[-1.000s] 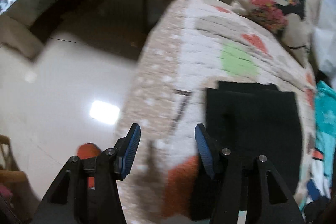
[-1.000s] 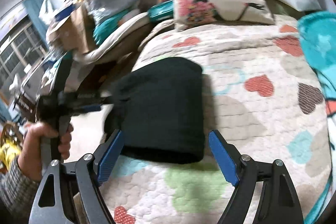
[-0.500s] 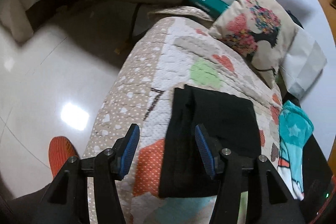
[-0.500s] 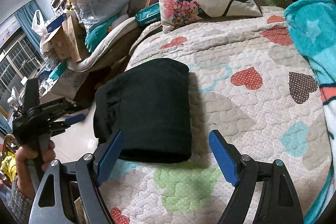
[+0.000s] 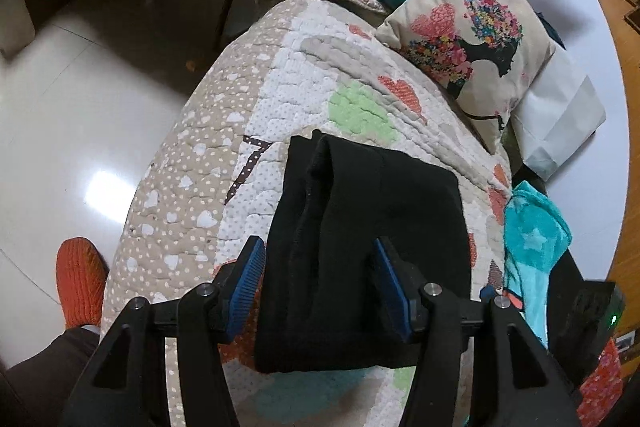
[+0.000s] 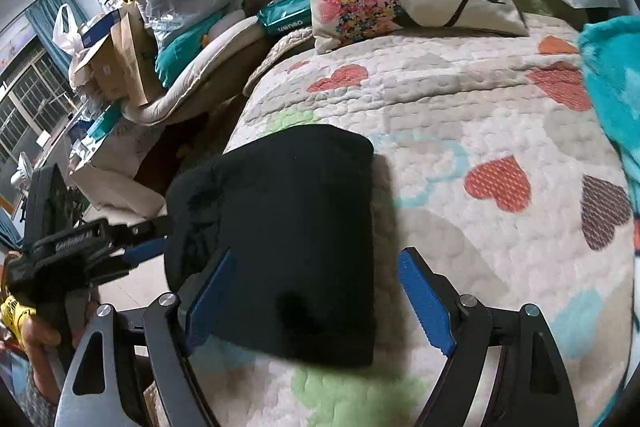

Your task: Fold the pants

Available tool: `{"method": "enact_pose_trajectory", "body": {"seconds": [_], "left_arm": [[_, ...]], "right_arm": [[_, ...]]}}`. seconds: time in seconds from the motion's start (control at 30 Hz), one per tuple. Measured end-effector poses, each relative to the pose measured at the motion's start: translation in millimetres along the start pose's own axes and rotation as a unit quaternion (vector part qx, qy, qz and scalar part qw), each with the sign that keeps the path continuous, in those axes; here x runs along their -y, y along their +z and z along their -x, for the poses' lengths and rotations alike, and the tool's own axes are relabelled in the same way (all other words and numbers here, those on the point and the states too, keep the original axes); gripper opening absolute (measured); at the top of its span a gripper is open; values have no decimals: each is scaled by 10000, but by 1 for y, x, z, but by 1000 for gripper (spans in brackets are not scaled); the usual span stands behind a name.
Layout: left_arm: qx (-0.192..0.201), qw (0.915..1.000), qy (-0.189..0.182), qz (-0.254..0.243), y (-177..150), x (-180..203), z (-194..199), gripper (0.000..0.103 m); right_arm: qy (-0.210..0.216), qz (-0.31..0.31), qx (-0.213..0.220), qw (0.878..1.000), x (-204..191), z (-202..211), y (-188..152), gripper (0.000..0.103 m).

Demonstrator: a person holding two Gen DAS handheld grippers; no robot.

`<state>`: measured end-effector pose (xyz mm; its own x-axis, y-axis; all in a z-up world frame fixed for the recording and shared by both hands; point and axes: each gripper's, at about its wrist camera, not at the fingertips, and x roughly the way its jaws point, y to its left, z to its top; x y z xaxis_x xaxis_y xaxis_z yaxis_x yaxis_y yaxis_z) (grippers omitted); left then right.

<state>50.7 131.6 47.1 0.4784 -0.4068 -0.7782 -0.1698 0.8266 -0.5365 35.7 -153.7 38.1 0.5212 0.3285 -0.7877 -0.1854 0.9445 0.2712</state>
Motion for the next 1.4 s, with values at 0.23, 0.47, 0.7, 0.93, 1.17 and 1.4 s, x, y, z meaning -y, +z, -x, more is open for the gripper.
{"method": "enact_pose_trajectory", "body": {"seconds": [0.23, 0.47, 0.7, 0.93, 1.17, 1.4], "left_arm": [[-67, 9991, 372, -214, -1, 7, -12, 56], [245, 9873, 1205, -1009, -7, 30, -14, 60], [644, 9668, 1772, -1723, -14, 53, -7, 61], [1057, 9547, 1871, -2060, -18, 70, 9, 61], [1232, 9518, 1780, -2172, -21, 77, 18, 61], [1263, 9537, 1693, -2141, -22, 79, 21, 61]], "right_arm": [[98, -60, -149, 9998, 6, -20, 4, 87], [207, -371, -116, 9990, 26, -27, -1, 87], [333, -554, -50, 9979, 34, -29, 1, 87], [394, -624, -62, 9973, 36, -31, 2, 87], [393, -667, -53, 9970, 37, -32, 1, 88], [383, -647, -45, 9972, 37, -32, 1, 88]]}}
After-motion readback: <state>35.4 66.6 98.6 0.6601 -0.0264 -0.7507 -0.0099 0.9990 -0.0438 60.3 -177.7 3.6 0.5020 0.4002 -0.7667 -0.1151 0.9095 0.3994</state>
